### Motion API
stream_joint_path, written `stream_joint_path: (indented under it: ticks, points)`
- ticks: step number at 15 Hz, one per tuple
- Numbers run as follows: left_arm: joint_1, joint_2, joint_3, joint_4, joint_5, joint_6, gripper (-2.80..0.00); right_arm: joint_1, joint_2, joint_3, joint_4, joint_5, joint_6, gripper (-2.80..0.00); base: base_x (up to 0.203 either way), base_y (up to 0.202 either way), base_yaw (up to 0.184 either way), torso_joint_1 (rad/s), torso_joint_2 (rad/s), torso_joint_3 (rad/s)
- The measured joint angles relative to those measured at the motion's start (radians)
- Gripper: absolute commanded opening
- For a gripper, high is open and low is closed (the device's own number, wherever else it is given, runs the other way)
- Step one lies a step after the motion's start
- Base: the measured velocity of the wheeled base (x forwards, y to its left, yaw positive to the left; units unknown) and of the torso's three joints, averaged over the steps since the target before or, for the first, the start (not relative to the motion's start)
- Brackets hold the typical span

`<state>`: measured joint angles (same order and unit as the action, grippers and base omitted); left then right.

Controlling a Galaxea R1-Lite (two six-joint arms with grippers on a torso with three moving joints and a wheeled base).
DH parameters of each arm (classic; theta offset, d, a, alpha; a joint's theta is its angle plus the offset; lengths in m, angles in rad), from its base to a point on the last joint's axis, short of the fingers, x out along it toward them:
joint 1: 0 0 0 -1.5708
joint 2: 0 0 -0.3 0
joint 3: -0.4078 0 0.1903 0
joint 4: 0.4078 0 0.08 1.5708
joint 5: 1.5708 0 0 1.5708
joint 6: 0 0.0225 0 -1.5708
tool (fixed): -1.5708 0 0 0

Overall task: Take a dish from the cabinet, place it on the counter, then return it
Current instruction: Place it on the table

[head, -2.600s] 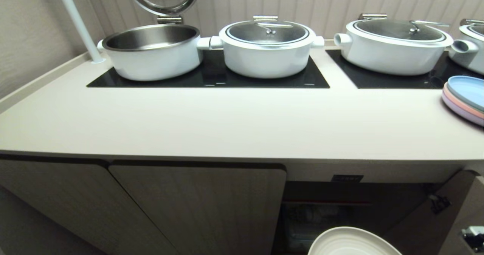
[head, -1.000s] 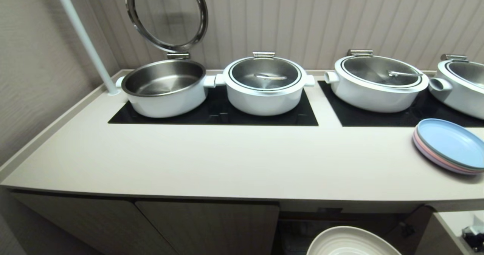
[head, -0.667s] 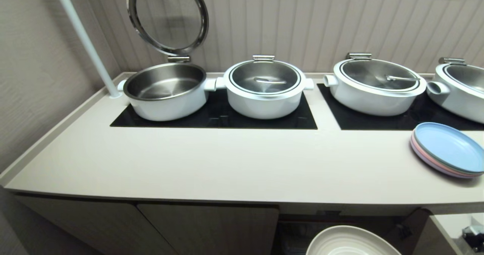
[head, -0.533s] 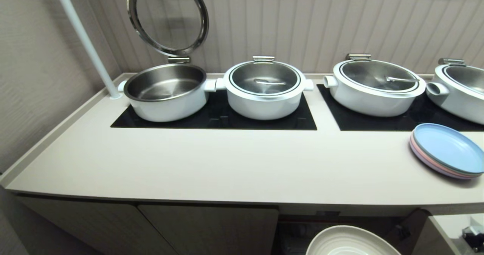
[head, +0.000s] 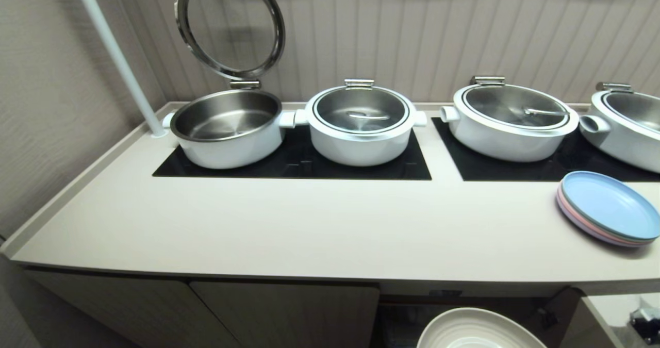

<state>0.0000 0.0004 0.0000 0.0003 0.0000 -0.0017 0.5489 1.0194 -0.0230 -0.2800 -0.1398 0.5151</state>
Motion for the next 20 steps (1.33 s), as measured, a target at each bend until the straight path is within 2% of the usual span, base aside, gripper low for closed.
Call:
stream_joint_path:
  ticks: [15,20]
  points:
    - [0.0,0.0,0.0,0.0,0.0,0.0,-2.8,-0.001,0.025,-0.068,0.013,0.005,0.01,-2.8,0.0,0.0,0.0,0.0,0.0,0.0]
    - [0.0,0.0,0.0,0.0,0.0,0.0,-2.8,-0.002,0.042,-0.116,0.026,0.006,0.05,-2.8,0.0,0.0,0.0,0.0,0.0,0.0]
